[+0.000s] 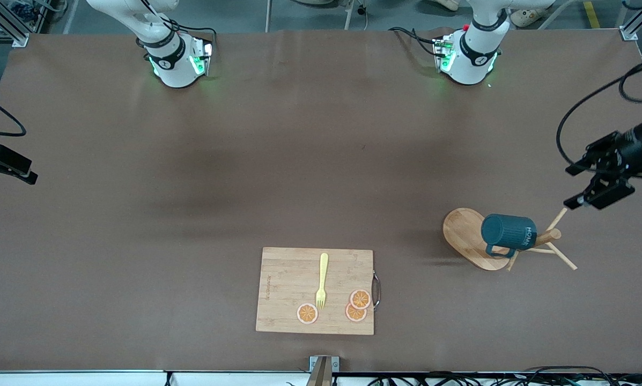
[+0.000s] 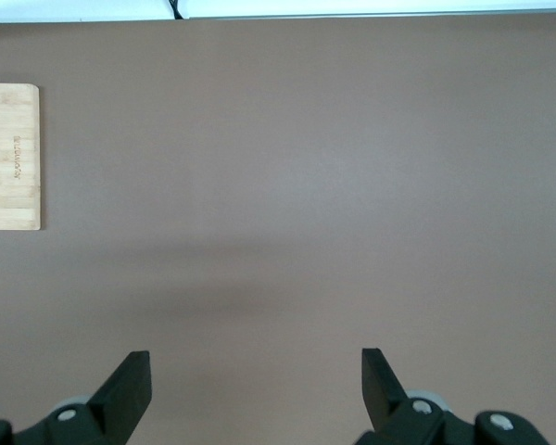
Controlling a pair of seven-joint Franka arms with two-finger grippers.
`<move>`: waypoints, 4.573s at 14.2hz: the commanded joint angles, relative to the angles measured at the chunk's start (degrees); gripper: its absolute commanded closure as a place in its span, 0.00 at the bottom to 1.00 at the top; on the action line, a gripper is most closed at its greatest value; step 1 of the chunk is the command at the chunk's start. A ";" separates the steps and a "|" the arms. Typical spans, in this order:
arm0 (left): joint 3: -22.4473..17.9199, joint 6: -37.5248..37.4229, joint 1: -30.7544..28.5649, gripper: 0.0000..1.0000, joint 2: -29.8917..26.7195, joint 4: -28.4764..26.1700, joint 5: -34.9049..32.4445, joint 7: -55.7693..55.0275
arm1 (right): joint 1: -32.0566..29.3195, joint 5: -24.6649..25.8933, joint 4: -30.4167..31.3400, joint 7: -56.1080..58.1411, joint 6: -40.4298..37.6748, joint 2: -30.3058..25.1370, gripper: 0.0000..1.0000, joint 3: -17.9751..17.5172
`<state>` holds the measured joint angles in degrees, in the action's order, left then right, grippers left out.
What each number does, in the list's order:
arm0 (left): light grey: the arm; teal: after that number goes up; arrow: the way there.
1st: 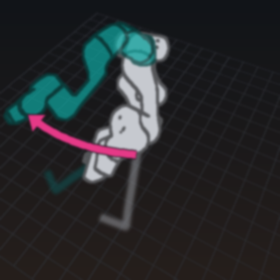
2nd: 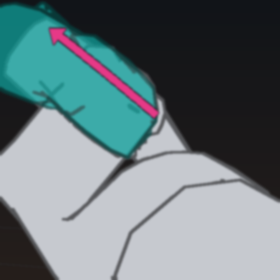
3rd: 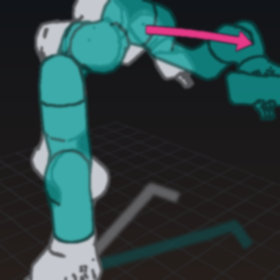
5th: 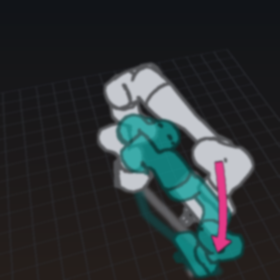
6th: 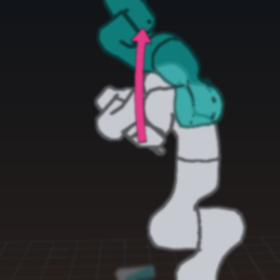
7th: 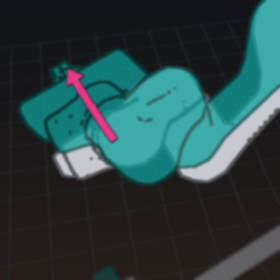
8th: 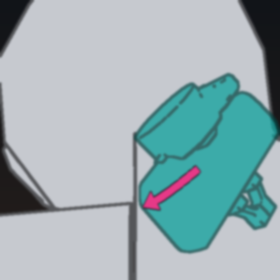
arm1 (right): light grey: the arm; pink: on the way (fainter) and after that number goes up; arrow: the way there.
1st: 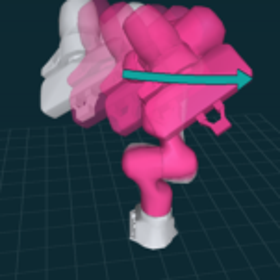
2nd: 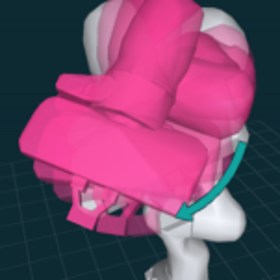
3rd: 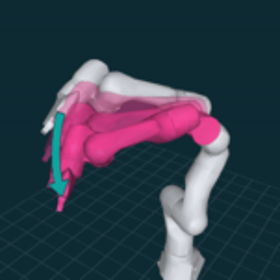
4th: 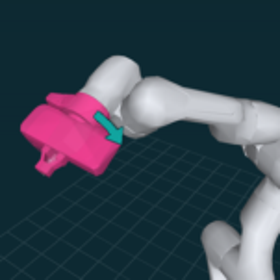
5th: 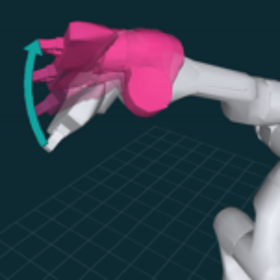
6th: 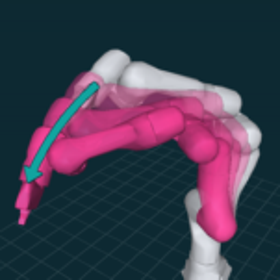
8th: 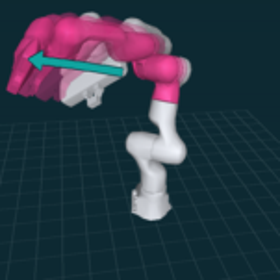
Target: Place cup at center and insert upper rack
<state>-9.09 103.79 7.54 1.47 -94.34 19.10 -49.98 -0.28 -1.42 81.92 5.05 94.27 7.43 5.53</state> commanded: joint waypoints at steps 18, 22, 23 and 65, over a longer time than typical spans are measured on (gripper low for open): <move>5.22 -3.69 -0.06 0.00 -2.87 3.64 -22.97 50.24 | 0.45 1.16 9.75 -2.15 1.79 -7.96 0.00 -0.26; 5.31 -3.95 -0.33 0.00 -3.75 4.43 -20.33 51.29 | 0.10 1.16 8.53 -2.07 1.79 -7.53 0.00 -0.08; 5.13 -4.04 -0.68 0.00 -4.71 4.52 -20.24 53.91 | 0.10 1.16 7.22 -1.63 1.53 -7.35 0.00 0.01; 10.14 -10.44 -7.89 0.00 -3.41 6.71 -17.08 57.89 | 2.74 3.00 15.64 -1.45 2.06 -13.59 0.00 -0.25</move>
<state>0.46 95.94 0.58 -2.81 -89.76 0.40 7.47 2.40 1.47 94.10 3.73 94.80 -3.19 5.66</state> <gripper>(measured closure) 0.000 0.000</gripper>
